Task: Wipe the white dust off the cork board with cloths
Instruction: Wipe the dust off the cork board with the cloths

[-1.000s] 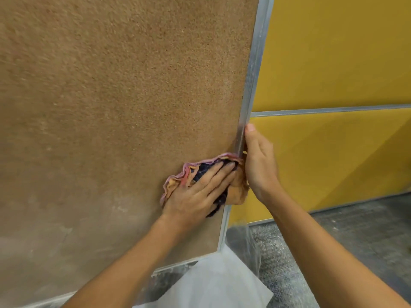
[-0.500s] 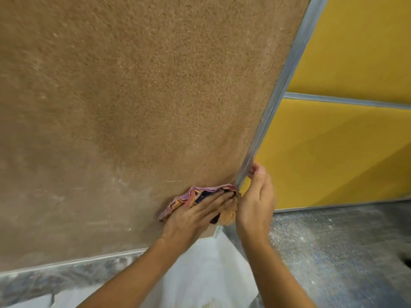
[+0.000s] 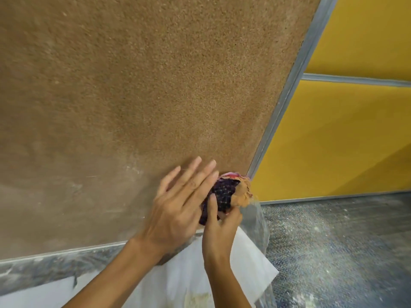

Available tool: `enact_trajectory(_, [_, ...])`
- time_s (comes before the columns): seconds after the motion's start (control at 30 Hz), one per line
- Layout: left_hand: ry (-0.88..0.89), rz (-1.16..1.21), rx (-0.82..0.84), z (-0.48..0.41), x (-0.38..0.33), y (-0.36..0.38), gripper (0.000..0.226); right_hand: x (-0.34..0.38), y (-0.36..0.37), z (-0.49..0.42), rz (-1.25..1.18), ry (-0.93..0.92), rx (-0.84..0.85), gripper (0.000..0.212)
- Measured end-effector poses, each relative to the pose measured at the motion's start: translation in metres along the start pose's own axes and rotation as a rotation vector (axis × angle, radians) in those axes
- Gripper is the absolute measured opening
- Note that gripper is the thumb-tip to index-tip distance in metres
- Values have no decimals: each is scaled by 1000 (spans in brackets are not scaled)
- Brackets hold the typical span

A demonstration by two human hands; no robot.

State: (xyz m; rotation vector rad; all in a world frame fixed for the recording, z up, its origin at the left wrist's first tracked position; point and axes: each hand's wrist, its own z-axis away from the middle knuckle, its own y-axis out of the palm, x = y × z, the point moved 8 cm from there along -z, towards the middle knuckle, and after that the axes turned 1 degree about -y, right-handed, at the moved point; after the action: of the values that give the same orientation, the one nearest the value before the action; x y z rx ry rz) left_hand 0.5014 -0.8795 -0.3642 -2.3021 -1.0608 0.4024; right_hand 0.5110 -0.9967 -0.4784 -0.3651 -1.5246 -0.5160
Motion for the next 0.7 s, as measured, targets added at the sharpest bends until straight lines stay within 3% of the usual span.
enact_trajectory(0.17, [-224,-294,-360,-10,57,-85,54,43,18,0,289,-326,-81,82])
enact_trajectory(0.27, [-267,-408,-344,-21,82,-96,51,54,25,-9,460,-417,-221,68])
enact_trajectory(0.43, [-283,-485,-297,-21,97,-84,52,39,12,1,243,-526,-256,28])
enact_trajectory(0.5, [-272,-506,-319,-20,99,-83,50,32,1,-4,139,-534,-239,26])
enact_trajectory(0.6, [-239,-534,-364,-22,102,-82,49,6,-14,-20,-1,-357,-265,35])
enact_trajectory(0.7, [-222,-530,-393,-23,105,-79,50,-16,-22,-24,117,-215,-356,47])
